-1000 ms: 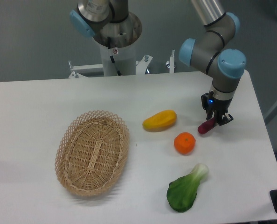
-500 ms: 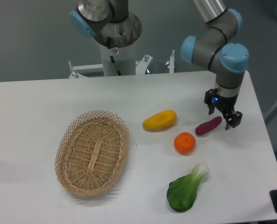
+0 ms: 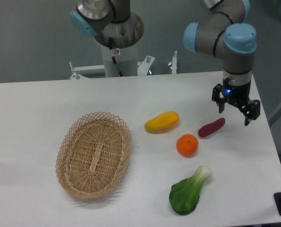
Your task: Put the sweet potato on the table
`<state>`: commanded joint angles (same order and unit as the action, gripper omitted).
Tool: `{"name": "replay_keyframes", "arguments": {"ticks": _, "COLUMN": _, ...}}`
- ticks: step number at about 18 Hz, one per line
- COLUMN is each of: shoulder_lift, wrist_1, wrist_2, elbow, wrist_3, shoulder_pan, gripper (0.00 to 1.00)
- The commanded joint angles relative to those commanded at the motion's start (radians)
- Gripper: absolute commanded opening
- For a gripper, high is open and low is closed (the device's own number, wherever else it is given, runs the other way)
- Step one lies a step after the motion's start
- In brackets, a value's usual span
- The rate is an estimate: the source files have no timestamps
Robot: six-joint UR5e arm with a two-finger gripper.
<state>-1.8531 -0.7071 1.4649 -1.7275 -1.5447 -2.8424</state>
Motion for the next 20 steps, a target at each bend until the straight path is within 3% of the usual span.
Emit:
{"name": "replay_keyframes", "arguments": {"ticks": 3, "shoulder_lift": 0.002, "wrist_1": -0.02, "wrist_2": 0.006, "elbow": 0.061, "wrist_3": -0.011, "shoulder_pan": -0.014, "gripper": 1.0}}
{"name": "replay_keyframes", "arguments": {"ticks": 6, "shoulder_lift": 0.006, "wrist_1": -0.04, "wrist_2": 0.0, "elbow": 0.069, "wrist_3": -0.032, "shoulder_pan": -0.051, "gripper": 1.0}}
{"name": "replay_keyframes", "arguments": {"ticks": 12, "shoulder_lift": 0.032, "wrist_1": -0.216, "wrist_2": -0.005, "elbow": 0.14, "wrist_3": -0.32, "shoulder_pan": -0.127, "gripper": 1.0}}
{"name": "replay_keyframes", "arguments": {"ticks": 15, "shoulder_lift": 0.034, "wrist_1": -0.235, "wrist_2": -0.032, "elbow": 0.141, "wrist_3": -0.419, "shoulder_pan": -0.166, "gripper": 1.0}}
{"name": "replay_keyframes", "arguments": {"ticks": 20, "shoulder_lift": 0.037, "wrist_1": -0.239, "wrist_2": -0.078, "elbow": 0.138, "wrist_3": -0.42, "shoulder_pan": -0.187, "gripper": 1.0}}
